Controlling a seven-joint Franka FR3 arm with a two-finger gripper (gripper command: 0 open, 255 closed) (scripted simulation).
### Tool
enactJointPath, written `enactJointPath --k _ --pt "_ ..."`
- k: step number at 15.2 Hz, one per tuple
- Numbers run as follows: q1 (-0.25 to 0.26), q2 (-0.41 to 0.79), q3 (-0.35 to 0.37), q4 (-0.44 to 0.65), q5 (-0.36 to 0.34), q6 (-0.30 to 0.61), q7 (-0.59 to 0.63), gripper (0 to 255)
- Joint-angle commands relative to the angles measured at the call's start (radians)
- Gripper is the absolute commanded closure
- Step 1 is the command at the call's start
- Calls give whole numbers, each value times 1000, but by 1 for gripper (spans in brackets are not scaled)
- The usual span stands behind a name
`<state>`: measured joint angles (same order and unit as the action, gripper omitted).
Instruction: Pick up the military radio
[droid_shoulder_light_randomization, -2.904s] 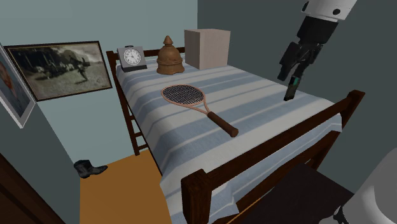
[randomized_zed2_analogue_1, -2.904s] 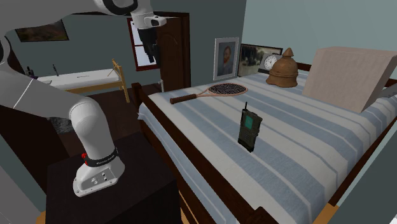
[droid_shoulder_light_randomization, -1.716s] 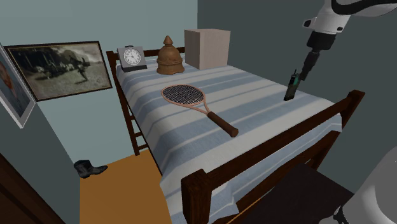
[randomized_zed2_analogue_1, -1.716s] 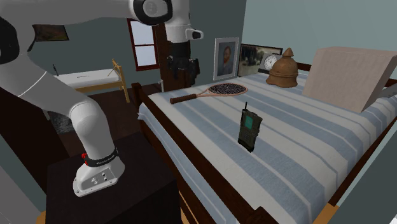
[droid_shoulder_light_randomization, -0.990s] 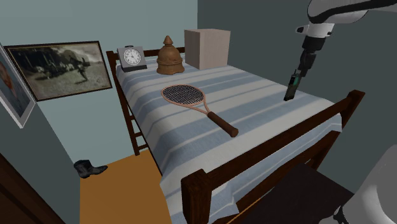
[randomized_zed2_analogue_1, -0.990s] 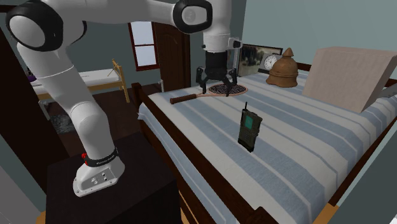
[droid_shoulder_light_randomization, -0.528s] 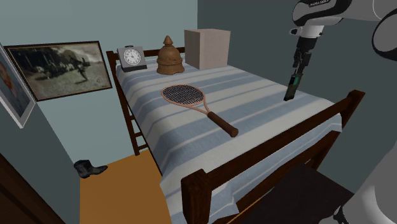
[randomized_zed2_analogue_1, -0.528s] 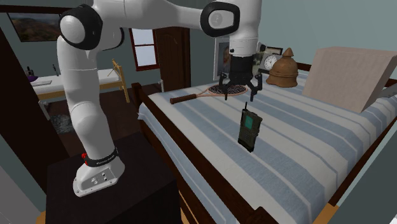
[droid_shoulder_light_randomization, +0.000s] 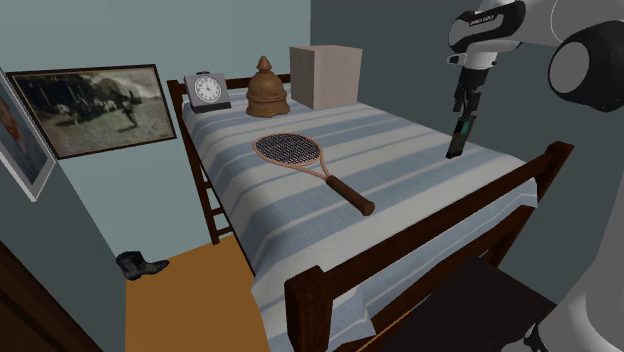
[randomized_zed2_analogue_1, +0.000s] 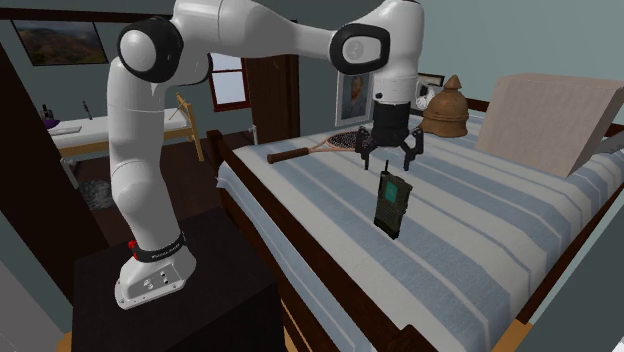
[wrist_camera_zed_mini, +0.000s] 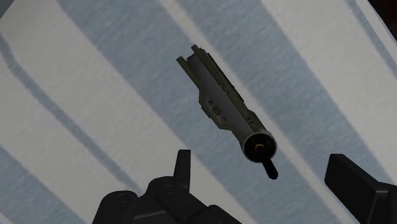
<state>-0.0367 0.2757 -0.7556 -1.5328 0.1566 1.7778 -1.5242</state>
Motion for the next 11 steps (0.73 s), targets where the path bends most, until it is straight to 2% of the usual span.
enactJointPath --k 1,3,4,11 --pt "5 -3 1 -38 -1 36 0 0" --pt "5 -3 1 -38 -1 36 0 0" --pt "4 -2 1 -37 -1 35 -1 255" --pt "4 -2 1 -38 0 36 -1 255"
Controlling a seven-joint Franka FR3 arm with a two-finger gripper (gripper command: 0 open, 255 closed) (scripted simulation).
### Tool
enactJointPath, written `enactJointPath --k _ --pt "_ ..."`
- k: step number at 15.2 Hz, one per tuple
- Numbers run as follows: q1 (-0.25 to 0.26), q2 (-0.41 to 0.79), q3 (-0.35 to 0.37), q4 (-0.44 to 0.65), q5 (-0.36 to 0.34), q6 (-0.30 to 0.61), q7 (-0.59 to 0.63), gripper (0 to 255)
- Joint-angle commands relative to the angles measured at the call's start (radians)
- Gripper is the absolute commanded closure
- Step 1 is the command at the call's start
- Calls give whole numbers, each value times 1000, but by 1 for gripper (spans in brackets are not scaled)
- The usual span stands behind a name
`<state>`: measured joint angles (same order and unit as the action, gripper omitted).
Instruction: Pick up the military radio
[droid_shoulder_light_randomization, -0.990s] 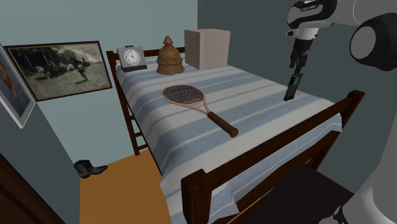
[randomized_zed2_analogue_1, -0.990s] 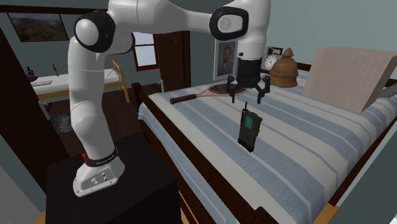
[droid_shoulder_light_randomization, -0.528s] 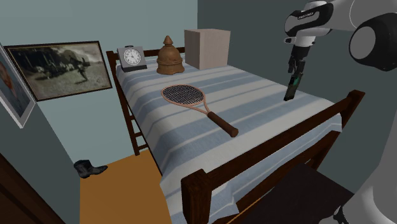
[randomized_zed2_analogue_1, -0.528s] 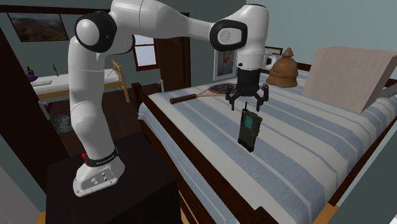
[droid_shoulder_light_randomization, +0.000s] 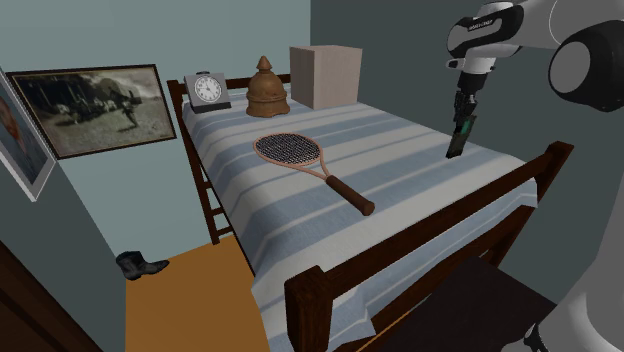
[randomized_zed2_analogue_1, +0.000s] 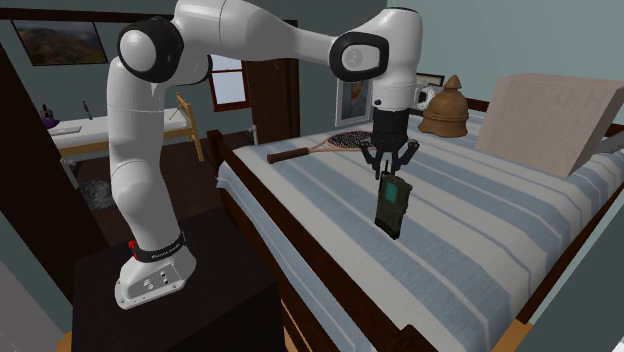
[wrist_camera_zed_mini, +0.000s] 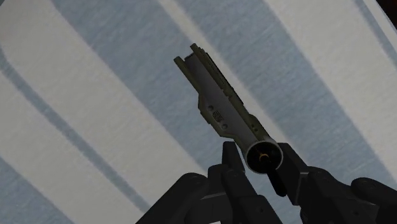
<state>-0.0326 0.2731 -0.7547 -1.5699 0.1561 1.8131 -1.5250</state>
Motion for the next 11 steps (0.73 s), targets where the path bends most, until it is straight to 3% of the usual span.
enactJointPath --k 1,11 --pt "0 1 0 0 0 1 0 255" --pt "-19 12 -4 136 6 -126 -2 255"
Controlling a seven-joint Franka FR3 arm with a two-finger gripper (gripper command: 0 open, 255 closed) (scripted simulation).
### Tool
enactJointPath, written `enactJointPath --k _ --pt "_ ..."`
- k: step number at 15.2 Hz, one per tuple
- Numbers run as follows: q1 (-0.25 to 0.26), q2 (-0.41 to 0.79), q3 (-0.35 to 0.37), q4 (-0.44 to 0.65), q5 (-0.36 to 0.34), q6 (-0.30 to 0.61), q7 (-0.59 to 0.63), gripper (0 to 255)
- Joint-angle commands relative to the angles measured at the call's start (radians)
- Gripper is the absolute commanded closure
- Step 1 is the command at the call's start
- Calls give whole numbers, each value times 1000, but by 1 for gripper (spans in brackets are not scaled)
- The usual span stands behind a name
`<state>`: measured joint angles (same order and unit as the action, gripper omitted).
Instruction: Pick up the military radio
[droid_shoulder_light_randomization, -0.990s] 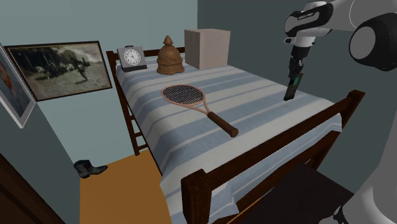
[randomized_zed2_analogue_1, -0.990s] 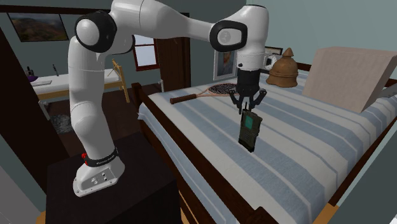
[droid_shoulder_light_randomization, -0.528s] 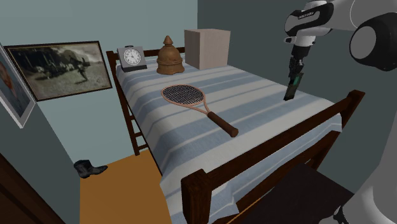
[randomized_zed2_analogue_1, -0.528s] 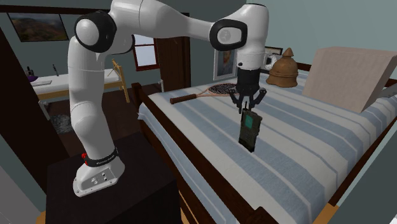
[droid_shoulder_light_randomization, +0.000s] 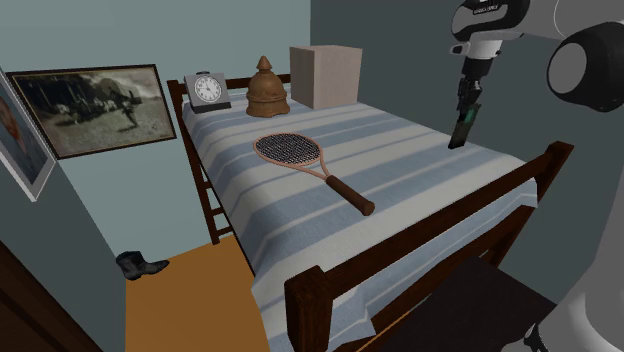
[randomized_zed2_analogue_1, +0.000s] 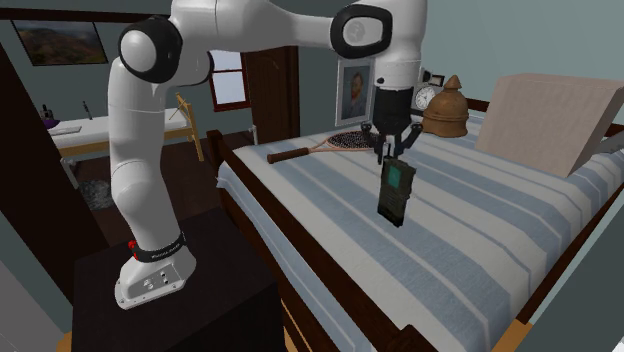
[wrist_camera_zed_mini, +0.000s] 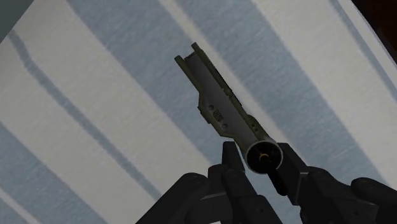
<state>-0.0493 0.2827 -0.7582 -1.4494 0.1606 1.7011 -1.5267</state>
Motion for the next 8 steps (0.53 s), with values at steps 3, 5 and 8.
enactJointPath --k 3,5,8 --pt "-14 12 -1 69 8 -59 -4 255" --pt "-23 21 -1 107 14 -90 -6 255" --pt "-28 27 -1 130 18 -108 -8 255"
